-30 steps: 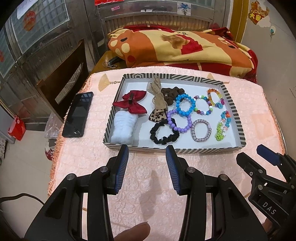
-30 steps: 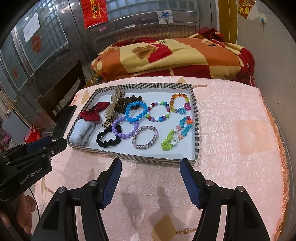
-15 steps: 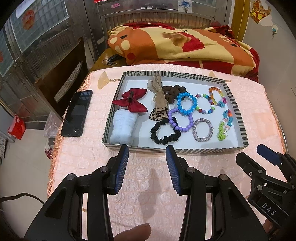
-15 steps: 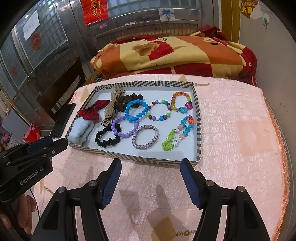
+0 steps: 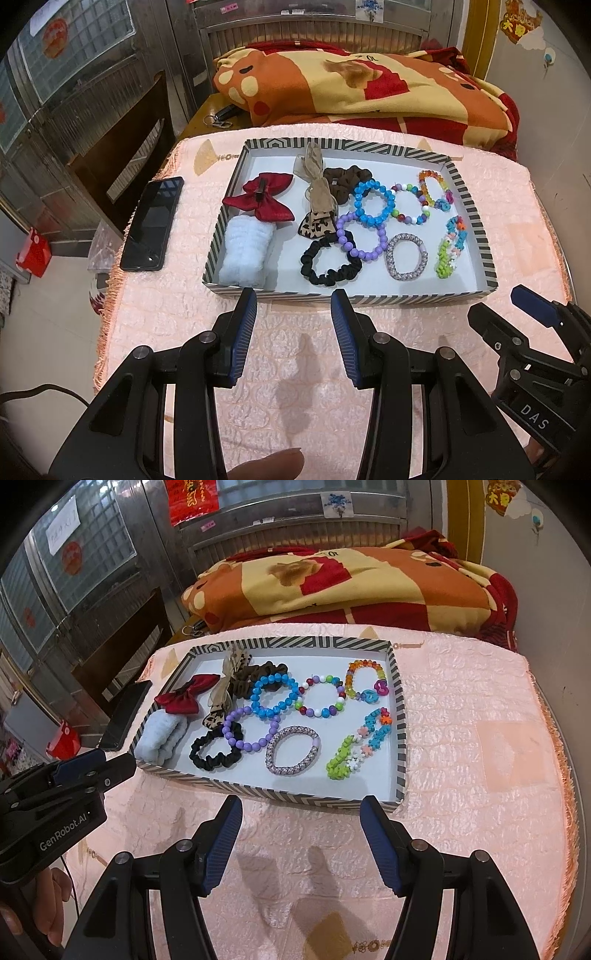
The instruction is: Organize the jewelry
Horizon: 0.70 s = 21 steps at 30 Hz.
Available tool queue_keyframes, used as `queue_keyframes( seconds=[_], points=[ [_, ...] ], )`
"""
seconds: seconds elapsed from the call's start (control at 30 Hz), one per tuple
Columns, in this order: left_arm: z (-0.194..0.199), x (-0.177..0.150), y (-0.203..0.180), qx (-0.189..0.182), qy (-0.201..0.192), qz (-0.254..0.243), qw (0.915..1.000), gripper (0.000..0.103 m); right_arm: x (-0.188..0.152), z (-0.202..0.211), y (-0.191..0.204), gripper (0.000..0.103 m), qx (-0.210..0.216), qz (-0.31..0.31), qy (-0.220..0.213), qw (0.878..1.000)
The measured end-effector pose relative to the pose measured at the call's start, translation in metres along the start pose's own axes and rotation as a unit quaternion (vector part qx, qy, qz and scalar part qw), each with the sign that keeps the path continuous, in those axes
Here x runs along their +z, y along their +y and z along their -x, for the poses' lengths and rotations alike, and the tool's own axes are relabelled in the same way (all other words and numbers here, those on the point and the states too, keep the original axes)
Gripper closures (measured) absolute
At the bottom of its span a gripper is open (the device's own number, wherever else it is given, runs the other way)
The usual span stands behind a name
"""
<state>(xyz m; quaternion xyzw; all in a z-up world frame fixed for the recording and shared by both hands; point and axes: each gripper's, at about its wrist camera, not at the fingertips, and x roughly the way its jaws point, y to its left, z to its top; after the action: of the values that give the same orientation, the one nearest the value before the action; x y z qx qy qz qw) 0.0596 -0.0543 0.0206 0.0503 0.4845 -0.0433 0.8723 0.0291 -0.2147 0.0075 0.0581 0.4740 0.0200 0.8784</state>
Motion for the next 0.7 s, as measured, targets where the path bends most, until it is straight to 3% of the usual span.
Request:
queue_keyframes(
  seconds=[0.7],
  points=[
    [-0.0042, -0.0016, -0.004, -0.002, -0.001, -0.01, 0.9999, 0.062, -0.0024, -0.0054, -0.0044, 0.039, 0.001, -0.003, 0.008, 1.0]
  ],
)
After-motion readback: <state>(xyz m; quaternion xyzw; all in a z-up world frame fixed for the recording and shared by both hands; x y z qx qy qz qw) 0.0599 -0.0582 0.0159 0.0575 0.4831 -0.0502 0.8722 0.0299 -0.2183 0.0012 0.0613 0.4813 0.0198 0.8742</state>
